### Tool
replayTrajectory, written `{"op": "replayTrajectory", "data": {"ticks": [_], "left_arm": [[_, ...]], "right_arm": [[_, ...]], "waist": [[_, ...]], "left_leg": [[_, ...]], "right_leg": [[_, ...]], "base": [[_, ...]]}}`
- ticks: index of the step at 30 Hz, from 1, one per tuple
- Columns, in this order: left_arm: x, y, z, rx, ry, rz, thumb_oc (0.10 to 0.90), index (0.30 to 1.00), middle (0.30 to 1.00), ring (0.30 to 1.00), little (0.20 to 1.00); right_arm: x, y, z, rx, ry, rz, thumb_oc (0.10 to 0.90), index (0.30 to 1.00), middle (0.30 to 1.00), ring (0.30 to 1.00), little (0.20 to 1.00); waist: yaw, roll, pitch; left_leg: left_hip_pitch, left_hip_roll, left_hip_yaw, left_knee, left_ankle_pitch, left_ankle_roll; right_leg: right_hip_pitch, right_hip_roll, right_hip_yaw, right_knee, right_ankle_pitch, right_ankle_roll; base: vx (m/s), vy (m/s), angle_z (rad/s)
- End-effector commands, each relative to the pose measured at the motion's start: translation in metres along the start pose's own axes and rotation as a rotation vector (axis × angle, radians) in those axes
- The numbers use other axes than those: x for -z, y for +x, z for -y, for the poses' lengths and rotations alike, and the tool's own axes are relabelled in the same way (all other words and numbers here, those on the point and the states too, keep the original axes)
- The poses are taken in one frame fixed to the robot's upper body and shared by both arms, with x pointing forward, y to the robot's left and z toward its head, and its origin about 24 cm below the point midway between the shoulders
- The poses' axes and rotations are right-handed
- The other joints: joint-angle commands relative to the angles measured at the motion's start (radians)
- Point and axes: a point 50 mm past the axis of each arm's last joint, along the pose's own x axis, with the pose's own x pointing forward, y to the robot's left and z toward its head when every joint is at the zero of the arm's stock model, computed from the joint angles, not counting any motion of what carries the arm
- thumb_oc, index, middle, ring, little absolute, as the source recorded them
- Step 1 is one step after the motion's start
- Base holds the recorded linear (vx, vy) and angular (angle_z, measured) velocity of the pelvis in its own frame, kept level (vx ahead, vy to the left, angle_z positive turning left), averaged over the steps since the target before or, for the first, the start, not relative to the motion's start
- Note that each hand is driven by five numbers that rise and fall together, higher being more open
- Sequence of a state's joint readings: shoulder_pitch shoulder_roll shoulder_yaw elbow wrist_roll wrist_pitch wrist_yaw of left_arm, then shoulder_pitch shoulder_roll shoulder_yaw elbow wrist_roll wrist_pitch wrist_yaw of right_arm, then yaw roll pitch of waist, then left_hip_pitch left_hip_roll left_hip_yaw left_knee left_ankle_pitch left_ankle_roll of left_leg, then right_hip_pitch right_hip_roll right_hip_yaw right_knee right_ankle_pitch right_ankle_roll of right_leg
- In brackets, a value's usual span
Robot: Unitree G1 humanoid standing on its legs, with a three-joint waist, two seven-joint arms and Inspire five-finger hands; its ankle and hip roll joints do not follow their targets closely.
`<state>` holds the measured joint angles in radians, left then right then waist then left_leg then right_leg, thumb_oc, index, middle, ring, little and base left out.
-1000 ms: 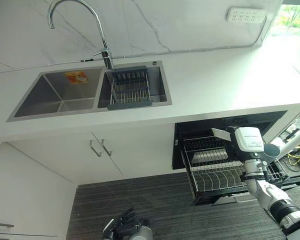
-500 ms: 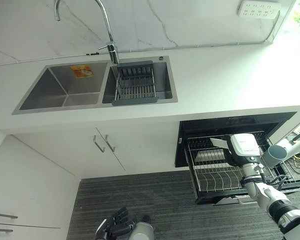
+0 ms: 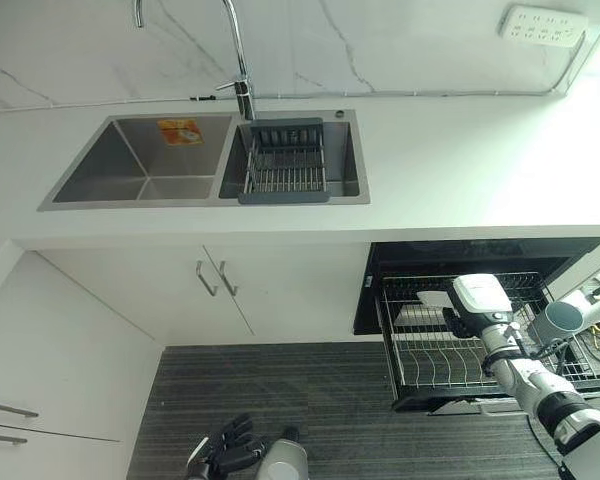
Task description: Place the dishes in the dishwasher.
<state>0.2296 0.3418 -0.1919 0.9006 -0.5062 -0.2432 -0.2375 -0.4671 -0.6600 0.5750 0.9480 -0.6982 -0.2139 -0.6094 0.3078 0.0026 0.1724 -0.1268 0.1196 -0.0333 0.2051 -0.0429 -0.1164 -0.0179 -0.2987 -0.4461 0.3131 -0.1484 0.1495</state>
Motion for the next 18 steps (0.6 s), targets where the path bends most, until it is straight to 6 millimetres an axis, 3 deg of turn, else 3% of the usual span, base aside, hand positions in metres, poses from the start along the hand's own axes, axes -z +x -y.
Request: {"op": "replayTrajectory", "data": {"ticks": [1,9,18], "left_arm": [[0.001,-0.01,-0.006,0.012,0.066,0.009,0.8,0.9,0.9,0.9,0.9],[-0.005,-0.007,-0.005,0.014,0.079,0.03,0.8,0.9,0.9,0.9,0.9],[-0.042,0.008,0.002,0.06,0.073,0.15,0.8,0.9,0.9,0.9,0.9]], "right_arm": [[0.006,0.041,0.066,0.255,0.002,-0.015,0.4,0.3,0.3,0.3,0.3],[0.007,0.051,0.079,0.255,-0.002,-0.004,0.4,0.3,0.3,0.3,0.3],[0.018,0.075,0.135,0.341,-0.04,-0.046,0.4,0.3,0.3,0.3,0.3]], "waist": [[0.017,0.002,-0.019],[0.035,0.007,0.003],[0.046,0.035,0.087]], "left_leg": [[-0.029,-0.005,-0.005,0.095,-0.11,0.012],[-0.05,-0.01,-0.024,0.095,-0.097,0.011],[-0.139,-0.017,-0.041,0.095,-0.076,0.016]], "right_leg": [[0.03,0.0,0.02,-0.013,-0.028,0.027],[0.018,-0.002,0.018,-0.013,-0.021,0.027],[-0.073,-0.012,0.033,-0.013,0.004,0.025]], "base": [[0.0,0.0,0.0],[0.0,0.0,0.01],[-0.13,0.003,0.01]]}}
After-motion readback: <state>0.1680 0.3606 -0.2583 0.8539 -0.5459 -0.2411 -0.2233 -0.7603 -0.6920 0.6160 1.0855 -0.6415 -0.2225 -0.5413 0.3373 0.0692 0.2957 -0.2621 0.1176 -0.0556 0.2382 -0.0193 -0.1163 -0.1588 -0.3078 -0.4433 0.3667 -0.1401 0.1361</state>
